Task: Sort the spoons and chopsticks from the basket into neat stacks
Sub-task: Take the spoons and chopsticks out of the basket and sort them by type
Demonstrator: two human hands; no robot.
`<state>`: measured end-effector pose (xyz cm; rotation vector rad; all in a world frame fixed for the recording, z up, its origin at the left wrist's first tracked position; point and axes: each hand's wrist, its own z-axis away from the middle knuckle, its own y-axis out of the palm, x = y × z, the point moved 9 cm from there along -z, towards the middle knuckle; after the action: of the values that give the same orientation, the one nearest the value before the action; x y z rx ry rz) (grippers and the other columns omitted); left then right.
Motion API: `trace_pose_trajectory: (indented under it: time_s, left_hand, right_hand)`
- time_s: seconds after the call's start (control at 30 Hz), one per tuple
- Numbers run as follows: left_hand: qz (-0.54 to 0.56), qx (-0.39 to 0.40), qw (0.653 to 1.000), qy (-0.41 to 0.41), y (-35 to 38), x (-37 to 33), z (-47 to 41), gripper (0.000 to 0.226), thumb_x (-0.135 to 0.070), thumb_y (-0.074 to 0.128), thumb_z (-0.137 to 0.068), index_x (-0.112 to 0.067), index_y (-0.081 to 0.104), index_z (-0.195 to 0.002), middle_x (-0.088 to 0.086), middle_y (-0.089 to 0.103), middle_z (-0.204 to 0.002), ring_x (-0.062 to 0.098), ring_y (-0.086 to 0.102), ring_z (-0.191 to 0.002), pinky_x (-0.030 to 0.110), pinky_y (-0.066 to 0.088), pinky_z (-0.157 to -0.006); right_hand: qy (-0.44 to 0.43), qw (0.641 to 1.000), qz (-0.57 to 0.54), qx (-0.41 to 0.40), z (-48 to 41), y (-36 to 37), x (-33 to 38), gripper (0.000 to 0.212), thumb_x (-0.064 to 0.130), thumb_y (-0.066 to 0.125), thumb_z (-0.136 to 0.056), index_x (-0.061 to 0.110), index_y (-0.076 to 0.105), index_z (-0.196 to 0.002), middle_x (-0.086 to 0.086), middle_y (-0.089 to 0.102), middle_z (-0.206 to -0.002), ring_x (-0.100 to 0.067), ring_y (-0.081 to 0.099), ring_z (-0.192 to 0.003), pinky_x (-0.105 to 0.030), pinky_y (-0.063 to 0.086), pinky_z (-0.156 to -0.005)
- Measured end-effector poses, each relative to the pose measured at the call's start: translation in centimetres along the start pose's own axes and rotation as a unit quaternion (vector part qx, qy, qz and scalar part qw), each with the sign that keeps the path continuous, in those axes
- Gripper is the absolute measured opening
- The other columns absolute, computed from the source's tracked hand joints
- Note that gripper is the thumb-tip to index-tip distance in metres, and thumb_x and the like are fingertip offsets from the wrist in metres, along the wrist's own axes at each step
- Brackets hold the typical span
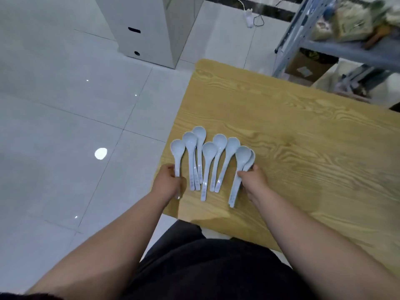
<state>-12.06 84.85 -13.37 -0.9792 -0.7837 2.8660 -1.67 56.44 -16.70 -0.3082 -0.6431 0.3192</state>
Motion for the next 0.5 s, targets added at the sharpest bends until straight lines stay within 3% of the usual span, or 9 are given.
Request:
trace_pose_trajectory:
  time_s: [0.07, 0.2, 0.33, 0.4, 0.5]
  left_hand:
    - [-0.038, 0.032, 0.998, 0.036, 0.1, -1.1, -1.3, 0.049, -0.007, 0.054, -0.088, -0.019, 0.046, -0.134, -0.008, 0.059, -0.098, 0.01, 0.056, -0.084, 0.022, 0.041, -0.061]
    - [-0.067, 0.065, 0.987, 0.129, 0.9, -3.4, -2.5, 0.044, -0.009, 0.066, -0.083, -0.019, 0.048, -0.122, -0.007, 0.062, -0.104, 0.011, 0.062, -0.091, 0.017, 0.042, -0.064]
    - [-0.165, 0.042, 0.961, 0.217, 1.2, -4.5, -2.3, 0.058, -0.006, 0.066, -0.085, -0.009, 0.041, -0.138, 0.009, 0.042, -0.128, 0.021, 0.045, -0.116, 0.024, 0.036, -0.09]
    - [-0.206, 0.052, 0.945, 0.248, 1.3, -4.5, -2.1, 0.058, -0.01, 0.064, -0.086, -0.008, 0.045, -0.14, 0.015, 0.04, -0.139, 0.027, 0.046, -0.122, 0.027, 0.037, -0.096]
    - [-0.265, 0.038, 0.92, 0.286, 1.4, -4.8, -2.5, 0.04, -0.019, 0.056, -0.08, -0.005, 0.063, -0.117, 0.018, 0.057, -0.111, 0.035, 0.056, -0.098, 0.044, 0.05, -0.09]
  right_hand:
    - [-0.009, 1.0, 0.008, -0.021, 0.2, 1.0, 1.3, 0.037, 0.012, 0.063, -0.092, 0.019, 0.055, -0.127, -0.006, 0.066, -0.111, -0.028, 0.064, -0.099, -0.044, 0.056, -0.09]
    - [-0.026, 0.996, 0.068, -0.043, 0.5, 1.9, 2.8, 0.027, 0.012, 0.06, -0.09, 0.02, 0.055, -0.115, -0.003, 0.065, -0.106, -0.023, 0.063, -0.091, -0.033, 0.05, -0.072]
    - [-0.073, 0.985, 0.143, -0.063, 1.1, 1.7, 3.8, 0.02, 0.012, 0.054, -0.087, 0.018, 0.06, -0.105, -0.004, 0.068, -0.093, -0.022, 0.067, -0.08, -0.026, 0.048, -0.056]
    - [-0.095, 0.98, 0.155, -0.082, 1.8, 1.4, 4.1, 0.016, 0.017, 0.049, -0.087, 0.022, 0.061, -0.097, -0.004, 0.068, -0.086, -0.021, 0.068, -0.074, -0.025, 0.047, -0.05]
    - [-0.086, 0.979, 0.176, -0.054, 2.3, 1.9, 2.7, 0.025, 0.019, 0.054, -0.085, 0.025, 0.056, -0.109, -0.007, 0.062, -0.107, -0.023, 0.066, -0.085, -0.028, 0.049, -0.059]
